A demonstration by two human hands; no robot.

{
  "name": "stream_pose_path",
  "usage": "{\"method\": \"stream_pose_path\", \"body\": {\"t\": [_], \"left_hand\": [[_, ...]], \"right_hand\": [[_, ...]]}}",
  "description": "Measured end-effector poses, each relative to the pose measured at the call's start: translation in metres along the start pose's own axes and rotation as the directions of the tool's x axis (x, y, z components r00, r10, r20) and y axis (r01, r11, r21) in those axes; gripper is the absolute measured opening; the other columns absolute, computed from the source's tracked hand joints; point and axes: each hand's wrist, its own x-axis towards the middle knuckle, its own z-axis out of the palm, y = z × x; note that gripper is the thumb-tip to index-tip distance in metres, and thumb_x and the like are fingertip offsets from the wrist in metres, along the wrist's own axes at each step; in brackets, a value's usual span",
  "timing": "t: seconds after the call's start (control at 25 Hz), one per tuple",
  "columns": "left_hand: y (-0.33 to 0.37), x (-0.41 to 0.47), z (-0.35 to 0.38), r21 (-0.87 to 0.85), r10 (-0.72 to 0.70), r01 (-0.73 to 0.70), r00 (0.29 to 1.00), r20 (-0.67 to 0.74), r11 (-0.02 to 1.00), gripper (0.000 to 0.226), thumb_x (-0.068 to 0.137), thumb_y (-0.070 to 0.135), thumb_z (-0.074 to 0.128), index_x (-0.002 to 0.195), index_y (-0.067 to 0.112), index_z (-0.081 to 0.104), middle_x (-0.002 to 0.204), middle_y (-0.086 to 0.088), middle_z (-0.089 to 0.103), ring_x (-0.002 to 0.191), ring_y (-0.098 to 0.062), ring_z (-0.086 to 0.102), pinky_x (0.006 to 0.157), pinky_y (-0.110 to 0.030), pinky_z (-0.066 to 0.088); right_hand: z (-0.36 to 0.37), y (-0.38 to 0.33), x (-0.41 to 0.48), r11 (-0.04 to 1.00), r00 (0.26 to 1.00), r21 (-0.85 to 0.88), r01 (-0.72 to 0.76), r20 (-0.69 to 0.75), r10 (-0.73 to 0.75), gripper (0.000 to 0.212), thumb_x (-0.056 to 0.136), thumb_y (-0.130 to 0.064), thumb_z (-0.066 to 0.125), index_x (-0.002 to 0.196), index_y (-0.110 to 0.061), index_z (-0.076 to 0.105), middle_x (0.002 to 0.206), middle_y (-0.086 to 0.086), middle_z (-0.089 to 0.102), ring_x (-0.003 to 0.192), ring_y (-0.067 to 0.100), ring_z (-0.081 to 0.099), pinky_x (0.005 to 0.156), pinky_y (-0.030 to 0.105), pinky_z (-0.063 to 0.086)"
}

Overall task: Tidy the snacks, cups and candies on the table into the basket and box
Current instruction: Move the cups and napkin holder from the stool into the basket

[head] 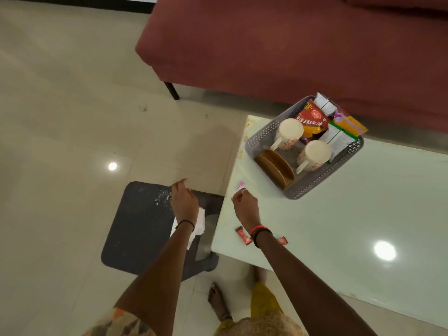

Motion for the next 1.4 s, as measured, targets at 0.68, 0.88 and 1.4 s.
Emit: {"method": "stream_pose_path", "body": {"t": [0.68, 0.88, 1.4], "left_hand": [[-0.131, -0.026, -0.006, -0.110, -0.234, 0.283, 0.916, 0.327, 0.953, 0.027, 0.085, 0.025, 0.065, 0.102, 0.005, 0.057, 0.101, -0.009, 0.060, 0.097, -0.026, 0.061, 0.065, -0.018, 0.048], [-0.107, -0.017, -0.020, -0.259, -0.213, 0.327, 0.897, 0.388, 0.909, 0.031, 0.085, 0.016, 0.065, 0.111, 0.002, 0.056, 0.114, -0.016, 0.061, 0.102, -0.026, 0.058, 0.079, -0.028, 0.048], [0.058, -0.001, 0.027, -0.489, -0.016, 0.333, 0.839, 0.544, 0.806, 0.033, 0.083, 0.011, 0.068, 0.112, 0.003, 0.056, 0.103, -0.012, 0.066, 0.089, -0.019, 0.063, 0.078, -0.031, 0.053]], "right_hand": [[0.156, 0.010, -0.040, 0.892, 0.937, 0.297, -0.341, 0.177, 0.300, 0.062, 0.080, -0.035, 0.073, 0.128, -0.005, 0.046, 0.128, 0.011, 0.057, 0.115, 0.026, 0.056, 0.089, 0.027, 0.050], [0.133, 0.002, -0.038, 0.732, 0.914, 0.549, -0.405, 0.258, 0.312, 0.054, 0.084, -0.022, 0.071, 0.129, -0.002, 0.049, 0.129, 0.016, 0.058, 0.117, 0.032, 0.056, 0.101, 0.042, 0.050], [-0.065, -0.029, 0.028, 0.923, 0.993, 0.382, -0.049, -0.083, 0.087, 0.015, 0.080, -0.013, 0.073, 0.081, -0.012, 0.058, 0.081, 0.003, 0.063, 0.083, 0.024, 0.059, 0.065, 0.027, 0.051]]}}
